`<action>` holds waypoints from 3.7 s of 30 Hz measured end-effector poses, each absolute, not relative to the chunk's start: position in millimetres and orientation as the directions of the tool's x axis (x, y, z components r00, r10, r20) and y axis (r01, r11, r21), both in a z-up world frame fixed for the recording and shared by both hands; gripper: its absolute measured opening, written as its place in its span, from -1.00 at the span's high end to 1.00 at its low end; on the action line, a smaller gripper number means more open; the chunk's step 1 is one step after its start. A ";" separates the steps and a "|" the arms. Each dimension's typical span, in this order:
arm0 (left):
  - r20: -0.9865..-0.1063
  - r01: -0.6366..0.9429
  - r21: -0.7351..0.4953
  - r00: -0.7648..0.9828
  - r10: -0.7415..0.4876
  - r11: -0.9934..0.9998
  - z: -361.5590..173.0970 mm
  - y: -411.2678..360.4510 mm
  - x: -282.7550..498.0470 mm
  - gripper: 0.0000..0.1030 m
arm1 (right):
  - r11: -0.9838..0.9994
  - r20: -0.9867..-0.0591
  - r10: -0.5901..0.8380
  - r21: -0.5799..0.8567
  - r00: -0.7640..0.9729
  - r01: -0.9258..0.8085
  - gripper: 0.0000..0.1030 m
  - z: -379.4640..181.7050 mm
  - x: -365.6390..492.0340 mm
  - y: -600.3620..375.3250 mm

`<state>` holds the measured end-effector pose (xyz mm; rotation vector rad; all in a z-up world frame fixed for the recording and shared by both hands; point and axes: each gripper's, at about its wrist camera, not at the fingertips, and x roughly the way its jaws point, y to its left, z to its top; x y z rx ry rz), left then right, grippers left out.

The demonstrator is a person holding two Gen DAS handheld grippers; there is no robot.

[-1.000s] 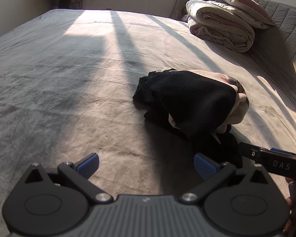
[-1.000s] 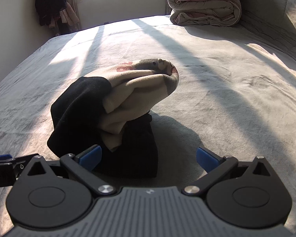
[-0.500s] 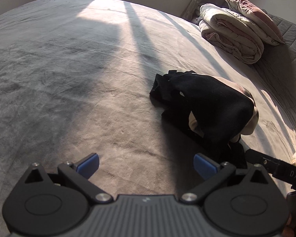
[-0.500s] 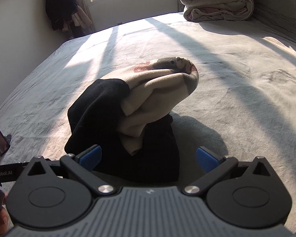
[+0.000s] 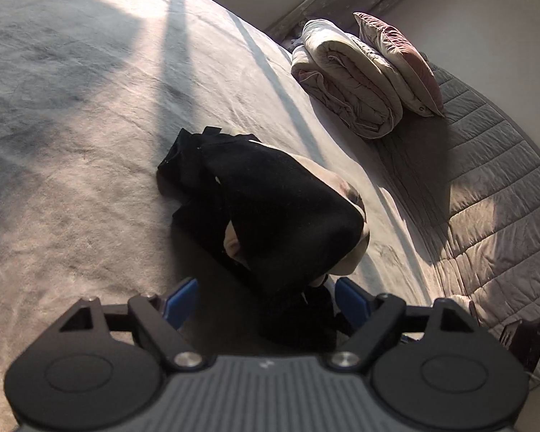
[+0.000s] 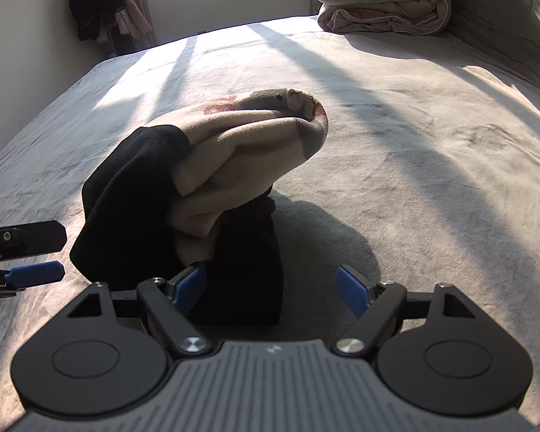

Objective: Fold clothes

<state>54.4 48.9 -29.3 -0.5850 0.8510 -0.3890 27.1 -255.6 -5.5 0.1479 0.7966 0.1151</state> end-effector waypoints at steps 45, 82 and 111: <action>-0.534 -0.138 -0.313 0.844 -0.054 0.940 -5.3 150.4 59.2 0.95 | 0.947 -0.641 0.274 0.312 0.717 -0.082 -0.79 5.6 59.8 -257.5; -0.661 -0.142 -0.353 0.737 -0.140 0.925 -14.0 197.2 48.0 0.95 | 0.903 -0.616 0.077 0.376 0.784 0.207 0.79 42.2 8.5 -358.1; -0.745 -0.110 -0.525 0.540 -0.393 0.844 -56.5 164.5 63.5 0.49 | 0.900 -0.597 0.412 0.385 0.688 -0.205 -0.26 2.1 39.5 -238.5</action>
